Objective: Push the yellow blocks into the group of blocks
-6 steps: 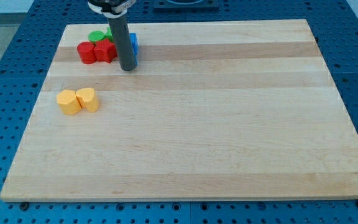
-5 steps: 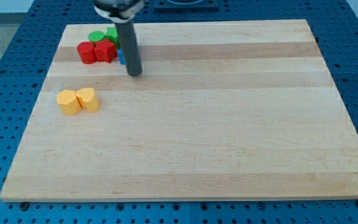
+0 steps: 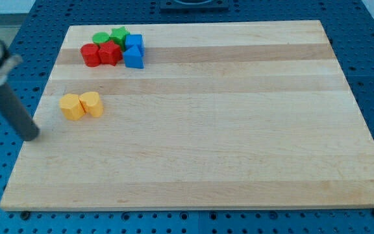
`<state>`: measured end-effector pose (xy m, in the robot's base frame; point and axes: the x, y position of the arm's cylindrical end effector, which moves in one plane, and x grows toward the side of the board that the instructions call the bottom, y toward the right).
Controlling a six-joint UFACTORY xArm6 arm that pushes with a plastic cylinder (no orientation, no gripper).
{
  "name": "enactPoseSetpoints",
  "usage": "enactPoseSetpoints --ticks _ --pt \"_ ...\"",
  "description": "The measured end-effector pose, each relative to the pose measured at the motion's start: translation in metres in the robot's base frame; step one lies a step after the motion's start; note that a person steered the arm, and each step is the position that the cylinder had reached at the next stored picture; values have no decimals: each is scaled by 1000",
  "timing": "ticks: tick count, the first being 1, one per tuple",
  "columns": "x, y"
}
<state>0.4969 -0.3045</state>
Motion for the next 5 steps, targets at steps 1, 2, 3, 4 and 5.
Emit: enactPoseSetpoints --ticks 1,2,3,4,5 --pt "-20 18" --pt "-50 91" --pt "-69 126" --pt "-46 121" --pt "-55 121"
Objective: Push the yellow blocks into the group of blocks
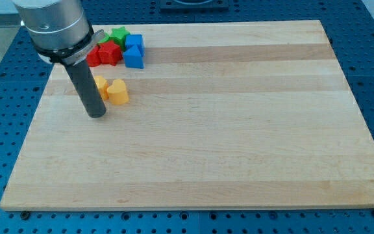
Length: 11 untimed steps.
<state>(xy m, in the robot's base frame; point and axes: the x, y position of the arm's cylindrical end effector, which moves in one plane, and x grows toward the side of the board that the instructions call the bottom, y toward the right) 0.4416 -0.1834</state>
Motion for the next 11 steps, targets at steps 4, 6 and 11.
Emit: enactPoseSetpoints --ticks 4,6,11 --pt "-24 -45" --pt "-76 -36" --pt "-35 -19"
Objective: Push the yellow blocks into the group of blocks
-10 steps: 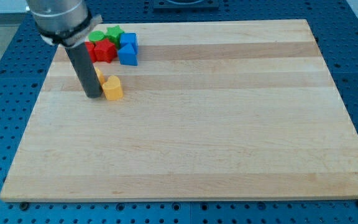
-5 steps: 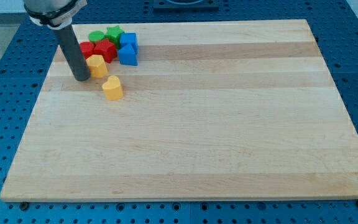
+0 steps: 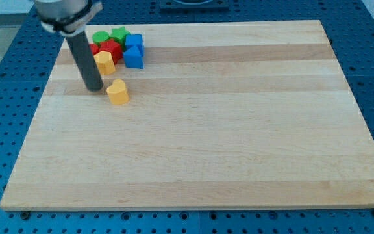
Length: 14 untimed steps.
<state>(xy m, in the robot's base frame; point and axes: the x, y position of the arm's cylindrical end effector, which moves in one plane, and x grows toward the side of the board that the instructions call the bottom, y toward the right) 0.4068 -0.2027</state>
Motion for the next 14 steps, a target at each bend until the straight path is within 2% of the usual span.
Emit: enactPoseSetpoints --ticks 1,2,4,5,6,7,8,10,11,14 --pt "51 -16" --pt "53 17" --pt "-34 31" --pt "-13 31" --pt "25 43" --pt "12 71" --pt "-18 66" --pt "-24 66" --pt "-40 64" --pt "-26 77"
